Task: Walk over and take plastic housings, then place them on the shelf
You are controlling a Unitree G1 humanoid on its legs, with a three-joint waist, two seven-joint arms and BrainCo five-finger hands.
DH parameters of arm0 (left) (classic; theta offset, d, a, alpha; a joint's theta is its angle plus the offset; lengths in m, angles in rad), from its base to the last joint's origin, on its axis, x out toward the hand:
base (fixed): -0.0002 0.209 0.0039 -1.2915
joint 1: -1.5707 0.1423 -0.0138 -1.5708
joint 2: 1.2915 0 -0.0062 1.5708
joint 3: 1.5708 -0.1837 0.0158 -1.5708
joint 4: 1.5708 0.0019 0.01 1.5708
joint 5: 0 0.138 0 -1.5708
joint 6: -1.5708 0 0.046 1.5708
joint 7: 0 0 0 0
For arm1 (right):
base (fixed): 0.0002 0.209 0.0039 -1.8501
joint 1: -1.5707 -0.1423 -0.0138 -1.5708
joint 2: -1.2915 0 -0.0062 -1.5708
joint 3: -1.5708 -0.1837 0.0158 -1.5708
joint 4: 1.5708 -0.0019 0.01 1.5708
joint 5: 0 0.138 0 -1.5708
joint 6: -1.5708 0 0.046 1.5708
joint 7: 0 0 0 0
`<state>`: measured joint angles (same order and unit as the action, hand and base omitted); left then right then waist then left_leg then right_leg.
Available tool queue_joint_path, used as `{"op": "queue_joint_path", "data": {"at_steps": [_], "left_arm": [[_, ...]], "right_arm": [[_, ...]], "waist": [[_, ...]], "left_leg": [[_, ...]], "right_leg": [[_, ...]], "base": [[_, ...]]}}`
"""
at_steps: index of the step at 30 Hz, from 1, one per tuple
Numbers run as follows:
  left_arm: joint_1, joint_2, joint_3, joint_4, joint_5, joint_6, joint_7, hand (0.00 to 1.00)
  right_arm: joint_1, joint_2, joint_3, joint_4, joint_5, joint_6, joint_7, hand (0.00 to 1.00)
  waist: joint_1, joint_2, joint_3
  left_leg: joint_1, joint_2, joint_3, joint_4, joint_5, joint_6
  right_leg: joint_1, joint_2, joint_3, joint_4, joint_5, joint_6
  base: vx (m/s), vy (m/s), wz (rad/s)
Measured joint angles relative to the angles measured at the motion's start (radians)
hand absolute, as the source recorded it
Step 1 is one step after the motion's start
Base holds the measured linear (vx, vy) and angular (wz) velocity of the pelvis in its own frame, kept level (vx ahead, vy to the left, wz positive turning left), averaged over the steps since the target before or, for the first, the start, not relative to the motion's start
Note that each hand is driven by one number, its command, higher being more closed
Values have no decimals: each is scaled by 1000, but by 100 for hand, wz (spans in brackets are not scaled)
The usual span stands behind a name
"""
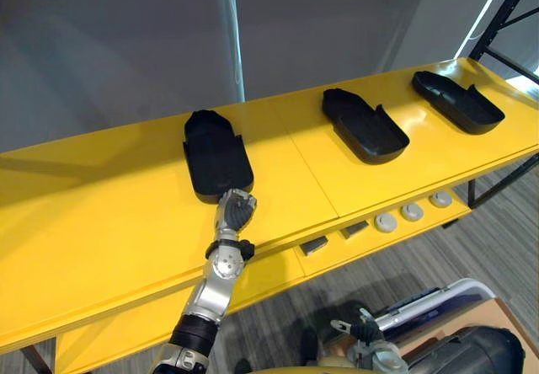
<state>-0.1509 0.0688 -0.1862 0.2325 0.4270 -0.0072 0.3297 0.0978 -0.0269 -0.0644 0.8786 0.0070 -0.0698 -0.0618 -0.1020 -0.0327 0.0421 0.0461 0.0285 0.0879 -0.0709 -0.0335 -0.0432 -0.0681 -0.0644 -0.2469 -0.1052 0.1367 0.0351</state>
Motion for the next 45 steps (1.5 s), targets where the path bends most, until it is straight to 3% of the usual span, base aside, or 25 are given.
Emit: {"op": "queue_joint_path", "data": {"at_steps": [3,9,12,17,19,21,24,26,28,31,32,35,37,45], "left_arm": [[33,17,-10,-151,-30,-5,-3,100],[158,42,65,-639,-142,-128,-24,100],[201,36,225,-748,-224,-181,4,100],[296,-46,657,-742,-386,-245,136,100],[357,-80,790,-659,-412,-241,203,100],[437,-116,852,-573,-436,-208,245,100],[515,-149,877,-445,-451,-152,238,100],[557,-155,872,-269,-450,-79,190,100],[563,-155,845,-109,-426,-38,143,100],[558,-152,728,107,-418,-22,61,100],[546,-147,651,193,-417,-22,25,0],[494,-133,532,344,-414,-22,-50,0],[460,-124,509,391,-413,-26,-68,0],[397,-44,388,449,-374,-48,-69,0]], "right_arm": [[0,-1,-1,2,0,0,-1,0],[-3,-2,-14,53,1,3,-1,0],[-7,-7,-14,89,1,3,-1,0],[-10,-22,-22,89,0,4,-3,0],[-4,-19,-43,88,0,4,-5,0],[14,-16,-47,53,-3,8,-13,0],[27,-4,-43,-19,-11,9,-19,0],[19,10,-24,-81,-17,10,-14,0],[12,12,6,-105,-17,11,1,0],[9,22,7,-120,-17,12,4,0],[9,20,6,-119,-16,12,3,0],[7,19,4,-106,-13,12,1,0],[4,16,2,-80,-12,12,-1,0],[-50,-10,-17,-19,-4,12,-23,0]], "waist": [[2,-1,1],[15,-1,1],[41,-1,1],[65,2,3],[81,1,2],[110,1,2],[119,2,0],[123,0,-1],[127,1,0],[128,-3,-3],[127,-3,-3],[118,-3,-3],[116,1,-1],[113,36,23]], "left_leg": [[-4,0,-9,1,3,5],[-25,-3,-50,14,3,5],[-31,-2,-63,20,3,5],[-29,-1,-103,20,0,0],[-25,2,-112,19,-1,2],[-13,5,-112,10,-3,4],[-9,9,-107,11,-5,7],[-6,17,-85,29,-18,11],[-7,22,-70,57,-40,8],[-10,26,-62,79,-50,4],[-11,26,-62,76,-50,4],[-10,24,-65,71,-44,6],[-10,23,-65,69,-44,6],[0,10,-80,63,-44,5]], "right_leg": [[2,-2,-8,2,0,0],[13,-8,-31,5,-4,1],[17,-8,-38,5,-5,0],[42,-9,-73,5,-18,1],[52,-7,-85,5,-23,-2],[65,-7,-96,5,-36,4],[65,-12,-109,28,-58,7],[63,-15,-115,62,-79,5],[62,-17,-114,84,-93,-1],[64,-18,-115,98,-105,1],[63,-18,-116,98,-107,2],[64,-18,-119,87,-108,3],[65,-17,-119,81,-108,3],[91,-18,-123,23,-81,12]], "base": [[0,0,9],[13,19,20],[-16,8,15],[-24,0,24],[7,-8,20],[16,-5,12],[28,10,15],[32,15,7],[48,19,-7],[62,10,-2],[69,14,3],[81,16,1],[66,11,-1],[35,16,2]]}}
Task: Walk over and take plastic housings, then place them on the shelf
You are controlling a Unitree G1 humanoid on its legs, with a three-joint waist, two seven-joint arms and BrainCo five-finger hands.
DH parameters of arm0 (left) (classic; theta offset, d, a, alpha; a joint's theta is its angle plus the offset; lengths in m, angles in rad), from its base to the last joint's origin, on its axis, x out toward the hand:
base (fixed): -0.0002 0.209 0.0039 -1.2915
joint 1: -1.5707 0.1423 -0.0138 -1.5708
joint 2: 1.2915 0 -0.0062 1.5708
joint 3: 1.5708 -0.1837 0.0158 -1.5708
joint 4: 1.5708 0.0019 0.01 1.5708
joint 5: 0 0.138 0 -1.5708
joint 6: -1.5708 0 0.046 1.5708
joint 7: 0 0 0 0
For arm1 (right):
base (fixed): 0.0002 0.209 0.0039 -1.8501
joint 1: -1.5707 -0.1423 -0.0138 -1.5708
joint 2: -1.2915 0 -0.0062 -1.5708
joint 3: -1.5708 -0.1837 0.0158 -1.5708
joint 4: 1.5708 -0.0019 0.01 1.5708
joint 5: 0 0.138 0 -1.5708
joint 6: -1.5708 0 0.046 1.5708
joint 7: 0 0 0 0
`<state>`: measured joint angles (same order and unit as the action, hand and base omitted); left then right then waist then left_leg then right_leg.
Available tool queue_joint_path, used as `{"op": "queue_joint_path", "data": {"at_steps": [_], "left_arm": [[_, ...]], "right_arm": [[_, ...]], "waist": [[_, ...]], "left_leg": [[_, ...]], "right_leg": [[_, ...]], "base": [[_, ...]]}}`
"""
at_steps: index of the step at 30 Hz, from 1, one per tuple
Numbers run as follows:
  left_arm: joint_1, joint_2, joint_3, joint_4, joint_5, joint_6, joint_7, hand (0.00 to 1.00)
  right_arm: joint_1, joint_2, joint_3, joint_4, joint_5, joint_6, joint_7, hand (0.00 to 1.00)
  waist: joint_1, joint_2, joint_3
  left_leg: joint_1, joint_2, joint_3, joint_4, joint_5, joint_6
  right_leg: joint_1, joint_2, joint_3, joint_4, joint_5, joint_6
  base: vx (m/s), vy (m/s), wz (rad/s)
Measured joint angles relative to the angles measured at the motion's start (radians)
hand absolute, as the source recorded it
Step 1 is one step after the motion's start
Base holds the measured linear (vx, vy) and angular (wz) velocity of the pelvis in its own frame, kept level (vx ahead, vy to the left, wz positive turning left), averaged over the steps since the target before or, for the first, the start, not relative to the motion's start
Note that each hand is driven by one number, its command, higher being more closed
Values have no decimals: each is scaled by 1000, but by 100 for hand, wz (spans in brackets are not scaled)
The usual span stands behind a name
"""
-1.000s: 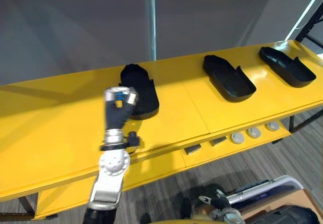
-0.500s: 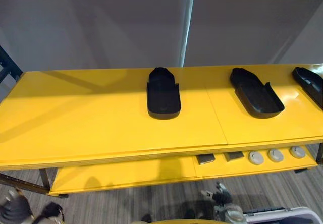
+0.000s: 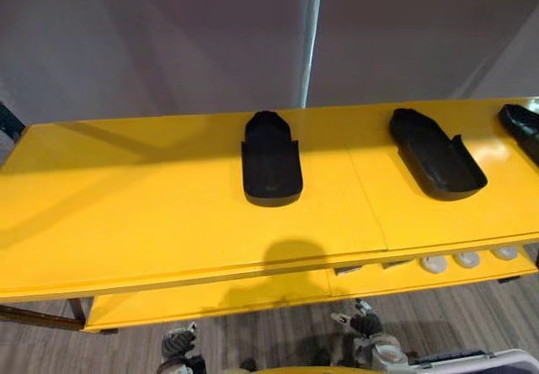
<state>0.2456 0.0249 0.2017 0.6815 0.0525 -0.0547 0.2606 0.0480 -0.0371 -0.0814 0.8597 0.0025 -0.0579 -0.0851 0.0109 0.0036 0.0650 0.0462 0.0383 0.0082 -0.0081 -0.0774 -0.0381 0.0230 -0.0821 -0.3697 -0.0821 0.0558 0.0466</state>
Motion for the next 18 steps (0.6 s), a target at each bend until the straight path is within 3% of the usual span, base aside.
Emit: {"op": "queue_joint_path", "data": {"at_steps": [8,13,18], "left_arm": [[-22,38,-110,1,57,-1,-20,0],[-60,41,-160,-1,78,-1,-22,0],[-87,39,-163,-5,77,-9,-20,0]], "right_arm": [[-34,-4,-1,0,1,-4,-12,0],[-37,-5,-29,0,10,-7,-28,0],[-79,-10,-22,-1,8,-10,-31,0]], "waist": [[-18,-25,20],[-36,-21,31],[-27,-22,53]], "left_leg": [[16,-6,23,-13,0,0],[2,-5,22,-8,-4,-3],[-65,-3,-1,155,-69,-6]], "right_leg": [[6,-2,25,-18,17,6],[3,-2,22,-18,15,6],[-35,9,101,-8,26,-3]], "base": [[-15,20,-9],[0,0,0],[5,-6,-44]]}}
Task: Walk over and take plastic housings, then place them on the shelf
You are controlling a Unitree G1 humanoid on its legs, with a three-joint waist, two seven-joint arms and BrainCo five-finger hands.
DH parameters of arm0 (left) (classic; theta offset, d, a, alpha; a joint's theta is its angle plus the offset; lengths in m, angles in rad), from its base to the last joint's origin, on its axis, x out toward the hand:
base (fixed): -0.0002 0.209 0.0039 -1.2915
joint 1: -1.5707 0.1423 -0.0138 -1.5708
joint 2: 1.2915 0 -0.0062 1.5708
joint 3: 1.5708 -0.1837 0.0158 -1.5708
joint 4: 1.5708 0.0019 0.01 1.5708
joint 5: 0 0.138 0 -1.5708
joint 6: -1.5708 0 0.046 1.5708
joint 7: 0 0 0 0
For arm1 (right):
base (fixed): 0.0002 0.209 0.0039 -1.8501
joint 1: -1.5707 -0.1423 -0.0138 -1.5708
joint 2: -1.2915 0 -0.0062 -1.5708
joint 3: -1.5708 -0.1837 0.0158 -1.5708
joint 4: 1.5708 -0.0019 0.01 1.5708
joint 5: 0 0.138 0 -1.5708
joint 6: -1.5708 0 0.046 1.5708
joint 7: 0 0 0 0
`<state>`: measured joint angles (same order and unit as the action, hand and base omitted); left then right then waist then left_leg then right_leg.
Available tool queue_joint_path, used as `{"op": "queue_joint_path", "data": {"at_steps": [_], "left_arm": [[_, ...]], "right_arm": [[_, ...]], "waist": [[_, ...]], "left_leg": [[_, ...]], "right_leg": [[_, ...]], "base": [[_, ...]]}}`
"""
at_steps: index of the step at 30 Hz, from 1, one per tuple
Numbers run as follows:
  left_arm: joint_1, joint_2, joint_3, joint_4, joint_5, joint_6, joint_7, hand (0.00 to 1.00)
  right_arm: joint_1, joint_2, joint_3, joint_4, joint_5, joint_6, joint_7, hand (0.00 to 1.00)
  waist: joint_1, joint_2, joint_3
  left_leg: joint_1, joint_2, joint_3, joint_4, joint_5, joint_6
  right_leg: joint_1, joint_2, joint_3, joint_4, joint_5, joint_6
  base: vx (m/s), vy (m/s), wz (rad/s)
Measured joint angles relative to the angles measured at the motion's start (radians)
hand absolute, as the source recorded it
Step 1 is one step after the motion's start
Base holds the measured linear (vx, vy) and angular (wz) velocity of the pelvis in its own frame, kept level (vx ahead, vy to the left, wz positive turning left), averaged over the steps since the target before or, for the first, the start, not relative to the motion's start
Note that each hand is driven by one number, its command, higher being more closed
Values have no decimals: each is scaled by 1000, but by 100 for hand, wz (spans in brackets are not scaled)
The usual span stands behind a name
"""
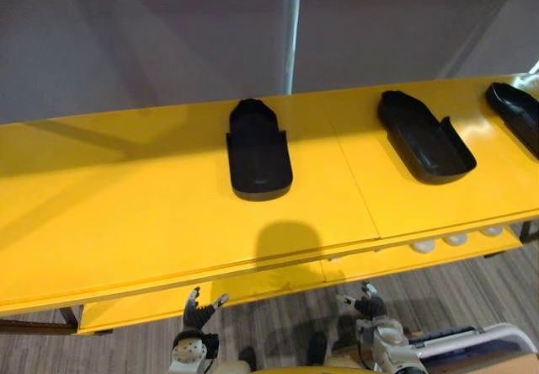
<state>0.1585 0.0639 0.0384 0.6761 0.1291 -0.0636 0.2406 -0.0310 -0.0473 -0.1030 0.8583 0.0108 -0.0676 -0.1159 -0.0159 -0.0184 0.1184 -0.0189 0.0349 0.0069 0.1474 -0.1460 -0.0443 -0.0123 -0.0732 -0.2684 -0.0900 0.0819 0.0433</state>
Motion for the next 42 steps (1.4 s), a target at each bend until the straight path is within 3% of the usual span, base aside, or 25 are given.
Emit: {"op": "queue_joint_path", "data": {"at_steps": [3,5,7,9,10,12,14,15,17,18,19,20,21,22,25,28,31,33,35,36,38,42], "left_arm": [[-21,-8,-11,0,-1,-2,2,0],[-42,-14,-12,-9,0,-14,2,0],[-56,-5,-11,-36,0,-24,7,0],[-67,4,-11,-43,1,-31,12,0],[-71,-2,-11,-46,1,-31,18,0],[-69,-7,-7,-45,1,-30,23,0],[-61,-9,11,-46,0,-29,23,0],[-58,-9,14,-45,0,-29,23,0],[-40,3,42,-37,0,-28,22,0],[-29,3,51,-37,0,-28,22,0],[-16,5,61,-36,0,-27,23,0],[7,19,75,-28,0,-26,22,0],[10,21,81,-16,0,-25,23,0],[-2,13,84,29,-3,-17,24,0],[-7,-19,73,51,-10,-13,23,0],[-6,-19,69,52,-10,-13,23,0],[-4,-20,53,53,-10,-12,22,0],[1,-26,51,51,-12,-11,22,0],[6,-30,51,51,-23,-9,22,0],[5,-29,51,51,-30,-9,22,0],[-12,-17,51,52,-50,-7,22,0],[-42,-18,32,51,-63,-9,22,0]], "right_arm": [[-26,-17,0,-8,-1,-3,-15,0],[-30,-16,-1,-31,-6,-4,-15,0],[-41,-8,0,-47,-16,-3,-16,0],[-48,4,5,-61,-22,-2,-17,0],[-43,3,7,-61,-23,2,-20,0],[-35,0,7,-59,-25,10,-19,0],[-16,3,7,-59,-34,9,-15,0],[-1,5,12,-59,-37,8,-14,0],[20,8,25,-23,-53,6,-10,0],[21,8,26,-11,-53,6,-10,0],[23,8,26,2,-56,6,-10,0],[14,7,28,19,-61,5,-10,0],[2,4,32,29,-61,6,-10,0],[-20,-18,32,45,-61,6,-11,0],[-7,-45,31,63,-61,8,-13,0],[2,-53,21,63,-58,8,-15,0],[11,-56,13,61,-50,8,-15,0],[11,-50,-19,58,-47,8,-15,0],[2,-48,-48,58,-28,8,-18,0],[-1,-47,-48,57,-19,8,-18,0],[-2,-43,-49,57,-8,8,-21,0],[7,-38,-57,39,12,8,-38,0]], "waist": [[-1,18,17],[1,25,37],[6,7,54],[4,-11,74],[6,-12,78],[14,-3,90],[31,25,103],[32,25,103],[33,12,95],[35,5,90],[40,-6,82],[64,-34,59],[73,-44,48],[84,-27,44],[66,-2,29],[33,-4,19],[31,-2,17],[31,5,13],[28,26,10],[29,27,9],[17,28,10],[-14,47,11]], "left_leg": [[-10,0,-86,64,-53,-8],[-28,-2,-74,112,-103,11],[-83,-3,-1,191,-146,37],[-130,-7,73,262,-171,62],[-159,-2,130,283,-175,91],[-161,3,200,279,-164,121],[-141,24,257,244,-134,137],[-138,26,263,236,-124,141],[-137,27,288,210,-96,138],[-137,27,299,205,-90,134],[-139,28,320,200,-83,129],[-152,30,378,202,-73,114],[-165,31,393,202,-69,106],[-180,43,404,197,-55,87],[-157,57,353,159,-17,60],[-117,67,361,104,17,42],[-80,80,406,63,31,31],[-60,93,473,40,31,29],[-40,121,579,28,32,26],[-37,123,591,29,32,22],[-36,124,596,37,42,10],[-28,166,543,43,52,-11]], "right_leg": [[-50,6,85,51,2,1],[-98,15,150,90,10,12],[-173,22,234,128,30,29],[-208,21,287,98,92,47],[-217,16,296,49,149,64],[-256,-8,175,172,61,31],[-263,-34,67,439,-112,4],[-247,-45,49,490,-152,1],[-150,-98,-6,600,-266,19],[-118,-111,-20,598,-279,26],[-71,-125,-35,563,-289,43],[-7,-137,-29,402,-276,80],[-2,-132,-14,333,-274,95],[3,-102,0,236,-238,89],[27,-62,35,166,-183,63],[24,-42,77,163,-167,45],[3,-35,127,159,-159,38],[-21,-80,-18,195,-181,15],[-33,-186,-324,266,-181,-29],[-36,-200,-367,274,-171,-39],[-49,-198,-377,265,-108,23],[-40,-140,-346,224,-105,29]], "base": [[-20,5,-82],[-88,105,-103],[-199,173,-129],[-251,169,-111],[-299,161,-105],[-238,138,-91],[-154,126,-71],[-141,72,-41],[-153,-17,-24],[-124,-59,-42],[-126,-131,-99],[-155,-157,-120],[-171,-187,-152],[-169,-144,-98],[-137,-161,-52],[-110,-96,-38],[-121,-50,-66],[-75,4,-87],[-41,64,-117],[10,46,-117],[51,-27,-62],[37,-129,-36]]}}
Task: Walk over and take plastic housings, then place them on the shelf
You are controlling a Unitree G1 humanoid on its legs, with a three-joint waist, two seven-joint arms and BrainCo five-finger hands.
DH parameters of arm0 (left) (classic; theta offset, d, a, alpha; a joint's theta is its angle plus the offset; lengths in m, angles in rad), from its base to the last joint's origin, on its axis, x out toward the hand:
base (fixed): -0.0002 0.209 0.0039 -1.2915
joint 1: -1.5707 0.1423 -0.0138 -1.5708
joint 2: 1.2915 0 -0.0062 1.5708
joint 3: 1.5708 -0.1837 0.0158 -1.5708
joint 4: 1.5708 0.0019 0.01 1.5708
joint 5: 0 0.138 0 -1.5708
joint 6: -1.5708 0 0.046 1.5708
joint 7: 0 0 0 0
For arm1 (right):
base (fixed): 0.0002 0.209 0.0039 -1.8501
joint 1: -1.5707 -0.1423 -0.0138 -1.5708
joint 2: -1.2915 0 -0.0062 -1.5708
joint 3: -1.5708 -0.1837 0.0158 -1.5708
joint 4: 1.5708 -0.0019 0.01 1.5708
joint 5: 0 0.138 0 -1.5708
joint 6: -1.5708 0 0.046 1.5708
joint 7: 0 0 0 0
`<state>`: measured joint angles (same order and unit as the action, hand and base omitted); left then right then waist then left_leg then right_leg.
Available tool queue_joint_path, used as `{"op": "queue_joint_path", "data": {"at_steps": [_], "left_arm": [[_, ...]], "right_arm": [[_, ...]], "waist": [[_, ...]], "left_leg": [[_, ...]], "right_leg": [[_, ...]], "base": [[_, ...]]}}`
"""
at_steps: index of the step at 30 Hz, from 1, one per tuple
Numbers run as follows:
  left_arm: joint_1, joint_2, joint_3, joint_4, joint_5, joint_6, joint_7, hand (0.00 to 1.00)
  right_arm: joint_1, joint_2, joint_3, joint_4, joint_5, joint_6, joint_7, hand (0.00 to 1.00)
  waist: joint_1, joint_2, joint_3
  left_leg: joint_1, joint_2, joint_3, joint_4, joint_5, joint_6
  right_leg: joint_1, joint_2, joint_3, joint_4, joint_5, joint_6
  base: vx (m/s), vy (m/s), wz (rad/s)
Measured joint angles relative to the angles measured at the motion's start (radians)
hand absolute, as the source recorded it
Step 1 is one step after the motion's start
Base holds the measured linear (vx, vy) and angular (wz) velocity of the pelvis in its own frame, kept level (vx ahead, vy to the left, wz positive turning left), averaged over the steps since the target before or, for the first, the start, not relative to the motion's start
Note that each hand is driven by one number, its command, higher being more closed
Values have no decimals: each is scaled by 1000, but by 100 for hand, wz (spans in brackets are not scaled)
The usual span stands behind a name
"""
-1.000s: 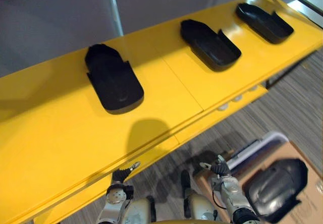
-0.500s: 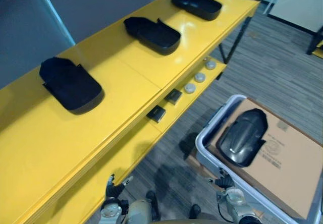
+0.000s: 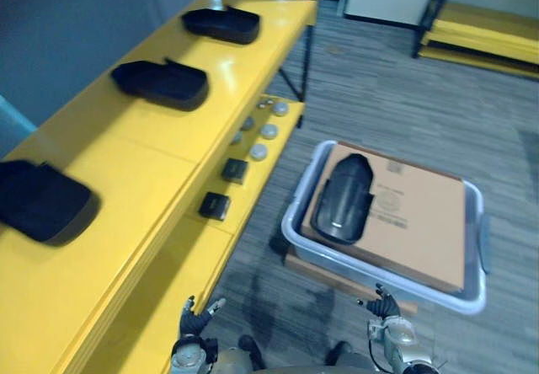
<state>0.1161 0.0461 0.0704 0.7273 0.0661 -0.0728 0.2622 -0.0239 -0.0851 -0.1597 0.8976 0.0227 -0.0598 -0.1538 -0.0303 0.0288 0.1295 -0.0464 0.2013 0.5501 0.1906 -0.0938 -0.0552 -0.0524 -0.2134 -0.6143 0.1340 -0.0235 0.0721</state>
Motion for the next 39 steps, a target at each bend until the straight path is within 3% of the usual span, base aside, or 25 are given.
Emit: {"op": "queue_joint_path", "data": {"at_steps": [4,6,7,9,11,12,14,19,26,32,33,34,35,37,39], "left_arm": [[-15,-5,-2,0,-18,0,-1,0],[-4,-6,-1,-2,-35,0,-1,0],[1,-12,-1,-2,-40,1,-1,0],[0,-14,-1,-4,-58,1,-1,0],[2,-12,3,-14,-66,-1,0,0],[3,-12,3,-14,-68,-1,-1,0],[4,7,6,-10,-100,0,-2,0],[-6,7,13,-8,-137,0,-22,0],[4,18,60,25,-173,0,-25,0],[53,7,99,39,-174,2,-44,0],[58,7,101,39,-174,1,-45,0],[59,8,107,42,-174,-1,-46,0],[67,-10,109,48,-174,-2,-46,0],[80,-6,107,45,-174,-3,-44,0],[96,10,105,46,-174,-2,-45,0]], "right_arm": [[31,1,-12,-50,28,-5,-17,0],[30,-1,-29,-61,57,-9,-23,0],[23,-6,-34,-64,68,-12,-26,0],[17,-14,-67,-65,84,-12,-42,0],[23,-12,-99,-59,100,-12,-62,0],[25,-16,-102,-60,104,-12,-65,0],[39,4,-110,-58,131,-12,-70,0],[54,14,-146,-61,149,-12,-66,0],[61,21,-234,-79,204,-23,-63,0],[123,16,-395,-271,245,-44,-115,0],[129,17,-401,-312,244,-44,-125,0],[133,28,-408,-364,242,-49,-138,0],[132,18,-434,-470,241,-55,-168,0],[130,23,-413,-546,234,-56,-175,0],[130,51,-361,-653,199,-66,-172,0]], "waist": [[-6,4,20],[-4,9,33],[-2,14,44],[-5,32,55],[2,41,59],[5,52,60],[14,29,56],[12,17,53],[15,10,21],[5,6,-36],[5,-1,-34],[2,-41,-27],[-15,-31,-50],[-8,-40,-54],[-10,-40,-61]], "left_leg": [[-5,71,-28,107,-12,-26],[-44,77,-179,228,-19,-24],[-53,46,-299,246,-58,-37],[-71,-26,-422,239,-110,-51],[-96,-103,-532,165,-110,-55],[-97,-110,-550,141,-105,-44],[-76,-119,-499,178,-144,-1],[-59,-153,-478,192,-170,13],[5,-165,-483,126,-170,14],[52,-167,-478,108,-167,10],[36,-173,-479,155,-164,5],[-20,-197,-490,236,-178,8],[-9,-209,-514,-75,-8,34],[9,-210,-505,-74,1,52],[9,-198,-519,-68,1,52]], "right_leg": [[6,50,65,11,-30,-28],[4,51,129,36,-48,-41],[-1,48,172,39,-63,-50],[-3,41,220,54,-71,-44],[-10,37,275,80,-83,-23],[-14,45,290,101,-93,-9],[-24,38,350,123,-101,25],[8,16,374,62,-77,59],[83,25,374,-33,-64,53],[133,23,371,-75,-36,39],[141,8,370,-76,-26,30],[153,-31,371,-73,-21,29],[161,-42,360,-66,-8,47],[140,-50,372,-27,-3,57],[136,-11,401,-66,-36,65]], "base": [[26,-121,-49],[7,-40,-84],[0,116,-78],[22,155,-76],[46,144,-76],[82,196,-80],[144,186,-60],[158,136,-17],[140,13,-1],[141,7,-5],[130,132,3],[75,159,30],[44,142,30],[50,97,8],[52,64,12]]}}
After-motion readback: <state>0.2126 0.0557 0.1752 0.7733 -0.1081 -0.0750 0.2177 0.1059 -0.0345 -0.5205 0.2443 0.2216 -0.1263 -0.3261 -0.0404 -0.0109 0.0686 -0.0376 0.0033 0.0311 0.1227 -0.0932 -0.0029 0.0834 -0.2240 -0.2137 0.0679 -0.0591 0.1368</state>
